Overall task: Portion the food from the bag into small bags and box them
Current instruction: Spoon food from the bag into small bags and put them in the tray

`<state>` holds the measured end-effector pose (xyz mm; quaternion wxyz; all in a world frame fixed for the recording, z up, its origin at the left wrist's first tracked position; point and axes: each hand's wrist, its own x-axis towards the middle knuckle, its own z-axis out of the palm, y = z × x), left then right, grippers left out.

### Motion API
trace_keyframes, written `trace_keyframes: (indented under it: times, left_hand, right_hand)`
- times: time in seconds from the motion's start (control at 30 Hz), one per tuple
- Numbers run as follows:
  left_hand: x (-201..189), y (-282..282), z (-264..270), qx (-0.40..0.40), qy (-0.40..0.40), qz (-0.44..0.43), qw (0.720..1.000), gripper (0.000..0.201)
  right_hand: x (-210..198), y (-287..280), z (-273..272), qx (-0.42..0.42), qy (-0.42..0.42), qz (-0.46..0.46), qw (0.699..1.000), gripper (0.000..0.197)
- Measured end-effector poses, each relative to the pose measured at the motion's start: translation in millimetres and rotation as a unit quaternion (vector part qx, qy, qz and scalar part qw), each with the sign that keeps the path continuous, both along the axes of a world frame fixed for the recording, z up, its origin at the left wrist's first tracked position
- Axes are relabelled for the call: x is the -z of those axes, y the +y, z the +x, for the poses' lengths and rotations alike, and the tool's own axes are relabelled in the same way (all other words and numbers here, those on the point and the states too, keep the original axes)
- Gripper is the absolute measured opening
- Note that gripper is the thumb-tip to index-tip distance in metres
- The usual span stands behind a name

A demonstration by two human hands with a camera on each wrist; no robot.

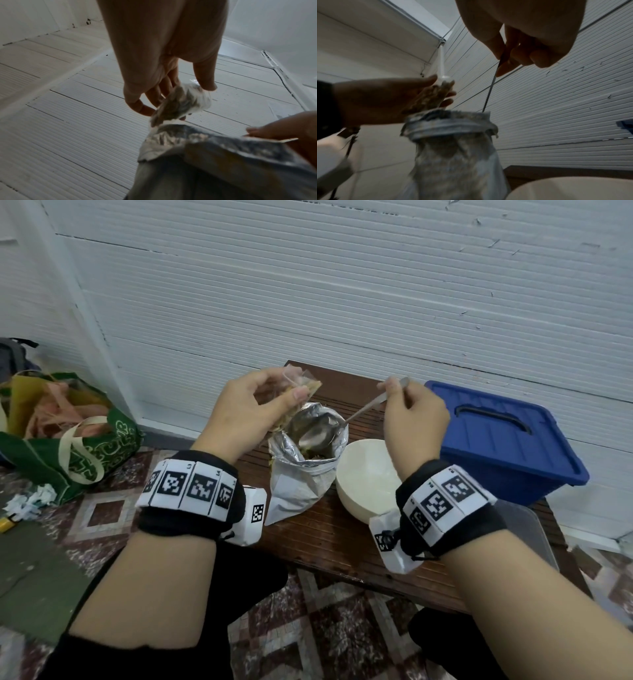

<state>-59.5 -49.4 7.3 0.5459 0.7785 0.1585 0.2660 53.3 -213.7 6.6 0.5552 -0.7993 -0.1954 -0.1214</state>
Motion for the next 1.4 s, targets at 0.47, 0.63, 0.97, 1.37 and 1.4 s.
trace_keyframes:
  times: [0.47,0.63,0.97,1.37,1.4]
  left_hand:
    - [-8,-29,10,0.053,-0.096,-0.063,0.992,0.038]
    - [-8,-45,14,0.071,-0.095,-0.065,0.991,0.033]
    - [3,-100,28,0.130,-0.092,-0.047,0.986,0.030]
    - [52,-140,35,0.143,-0.049,0.019,0.988,0.039]
    - [55,-141,35,0.151,-0.045,0.017,0.987,0.041]
  right_hand:
    - [16,-3,-11,-0.092,0.099,-0.034,0.990,0.018]
    - [15,-13,-11,-0.081,0.127,0.021,0.988,0.026]
    - [-1,-68,-18,-0.061,0.141,0.151,0.976,0.039]
    - [20,-117,-18,-0.041,0.139,-0.012,0.989,0.024]
    - [21,-119,-18,-0.040,0.135,-0.027,0.990,0.023]
